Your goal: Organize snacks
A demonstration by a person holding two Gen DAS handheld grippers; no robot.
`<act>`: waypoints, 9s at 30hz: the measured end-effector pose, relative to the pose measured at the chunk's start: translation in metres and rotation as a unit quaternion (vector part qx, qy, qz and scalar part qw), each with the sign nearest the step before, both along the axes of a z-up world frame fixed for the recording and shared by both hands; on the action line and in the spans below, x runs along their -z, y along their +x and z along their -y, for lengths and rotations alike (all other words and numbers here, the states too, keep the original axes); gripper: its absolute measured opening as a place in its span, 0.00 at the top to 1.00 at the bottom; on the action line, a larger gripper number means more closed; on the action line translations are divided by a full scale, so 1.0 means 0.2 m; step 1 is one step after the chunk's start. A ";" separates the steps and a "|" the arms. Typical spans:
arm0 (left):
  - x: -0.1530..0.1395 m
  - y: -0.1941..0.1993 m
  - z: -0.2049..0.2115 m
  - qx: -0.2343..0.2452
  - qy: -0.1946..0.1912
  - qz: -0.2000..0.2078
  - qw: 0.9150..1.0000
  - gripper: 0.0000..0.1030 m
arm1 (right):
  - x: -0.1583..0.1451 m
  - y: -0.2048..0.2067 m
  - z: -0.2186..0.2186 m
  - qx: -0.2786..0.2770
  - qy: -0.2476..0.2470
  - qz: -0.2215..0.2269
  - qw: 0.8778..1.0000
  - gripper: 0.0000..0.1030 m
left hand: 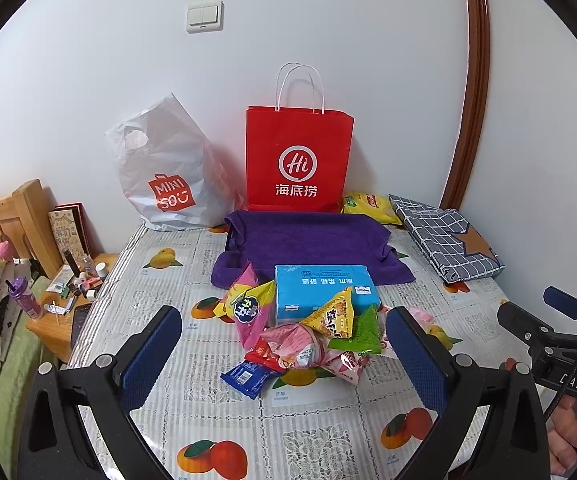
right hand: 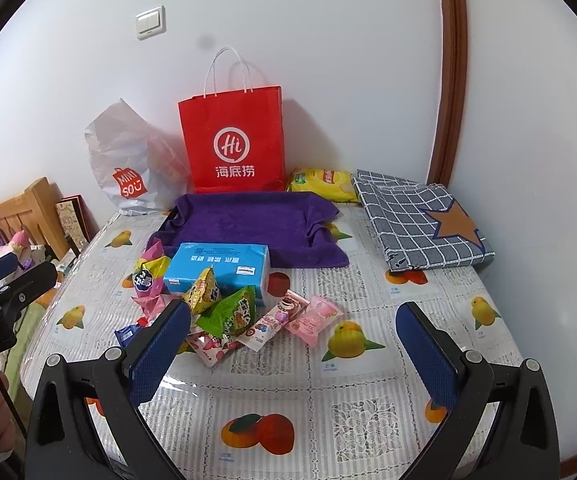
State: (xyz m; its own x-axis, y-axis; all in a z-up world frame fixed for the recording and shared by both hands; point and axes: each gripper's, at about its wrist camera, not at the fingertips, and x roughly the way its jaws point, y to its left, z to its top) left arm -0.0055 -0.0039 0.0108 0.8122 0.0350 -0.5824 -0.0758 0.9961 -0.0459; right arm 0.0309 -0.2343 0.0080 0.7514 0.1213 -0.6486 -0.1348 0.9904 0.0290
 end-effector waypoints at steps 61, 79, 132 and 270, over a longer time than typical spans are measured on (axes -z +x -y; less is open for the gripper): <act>0.07 -0.04 -0.09 0.006 -0.021 0.013 1.000 0.01 | 0.03 -0.05 -0.12 -0.022 0.006 0.067 0.997 0.01; 0.11 -0.01 -0.13 -0.008 -0.009 0.001 1.000 0.01 | 0.11 0.03 -0.09 -0.030 0.018 0.036 0.999 0.01; 0.47 0.62 -0.41 -0.059 -0.020 -0.114 0.992 0.01 | 0.98 0.79 0.10 0.039 0.015 -0.163 0.986 0.67; 0.12 1.59 -0.29 0.044 -0.040 -0.083 0.995 0.51 | 0.21 1.67 -0.34 -0.054 0.021 -0.014 0.998 0.60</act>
